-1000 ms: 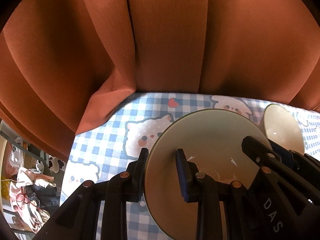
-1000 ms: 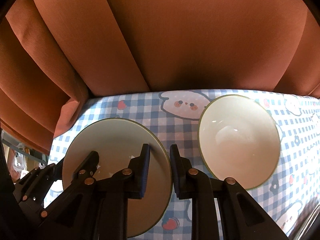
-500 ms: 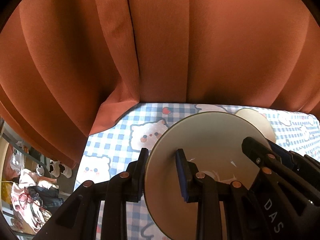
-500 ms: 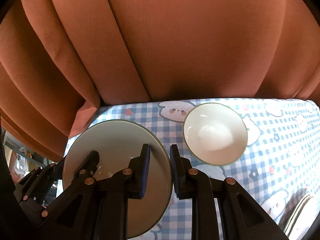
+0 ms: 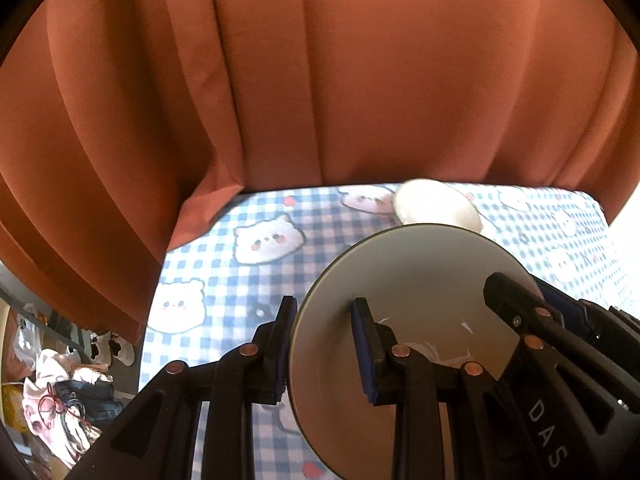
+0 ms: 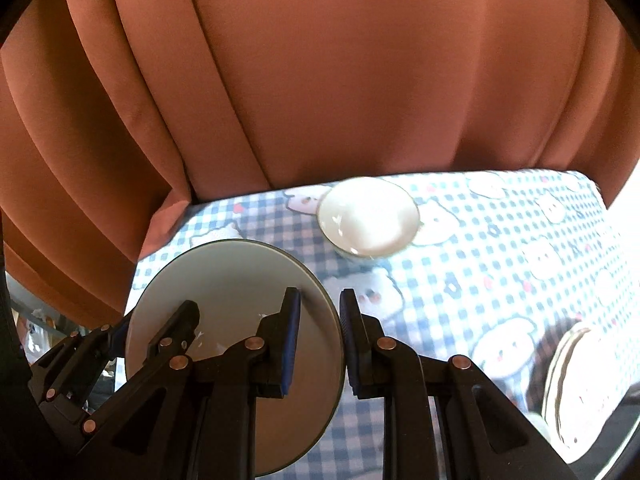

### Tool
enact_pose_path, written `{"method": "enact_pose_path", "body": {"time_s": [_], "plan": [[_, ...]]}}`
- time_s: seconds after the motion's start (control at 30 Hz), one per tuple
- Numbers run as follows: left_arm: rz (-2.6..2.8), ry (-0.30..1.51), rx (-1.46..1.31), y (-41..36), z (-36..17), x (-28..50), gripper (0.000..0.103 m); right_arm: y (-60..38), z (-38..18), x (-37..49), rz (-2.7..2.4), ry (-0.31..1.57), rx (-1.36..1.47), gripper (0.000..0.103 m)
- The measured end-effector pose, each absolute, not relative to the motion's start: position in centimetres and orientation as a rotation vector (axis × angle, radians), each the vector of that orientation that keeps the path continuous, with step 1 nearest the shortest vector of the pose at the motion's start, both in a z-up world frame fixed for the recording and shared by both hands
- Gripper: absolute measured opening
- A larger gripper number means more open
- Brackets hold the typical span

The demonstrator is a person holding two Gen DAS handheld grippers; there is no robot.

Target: Organize plates and bowls

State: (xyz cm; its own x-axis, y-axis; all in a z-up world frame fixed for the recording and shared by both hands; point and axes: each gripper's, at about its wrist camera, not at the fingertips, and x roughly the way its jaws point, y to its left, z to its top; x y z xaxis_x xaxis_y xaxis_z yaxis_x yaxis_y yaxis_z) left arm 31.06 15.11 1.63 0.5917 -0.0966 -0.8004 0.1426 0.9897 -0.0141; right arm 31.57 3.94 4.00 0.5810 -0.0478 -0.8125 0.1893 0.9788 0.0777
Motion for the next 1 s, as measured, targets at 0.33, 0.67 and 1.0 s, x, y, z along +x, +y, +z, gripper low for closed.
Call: {"method": "enact_pose_path", "body": {"time_s": [0.33,0.67,1.0], "plan": [[-0.202,0.936,0.075,11.9,1.8,26.4,0.027,1.1,4.7,25.4,-0.204,0.952,0.153,0.024],[-0.172,0.953,0.086,6.4,1.9,22.4,0.027,-3.6,4.5,21.6,-0.175,0.970,0.158,0.024],[-0.146,0.966,0.062,0.8,1.1,19.3,0.027,-9.1,3.5,18.4,-0.140,0.980,0.139,0.024]]}}
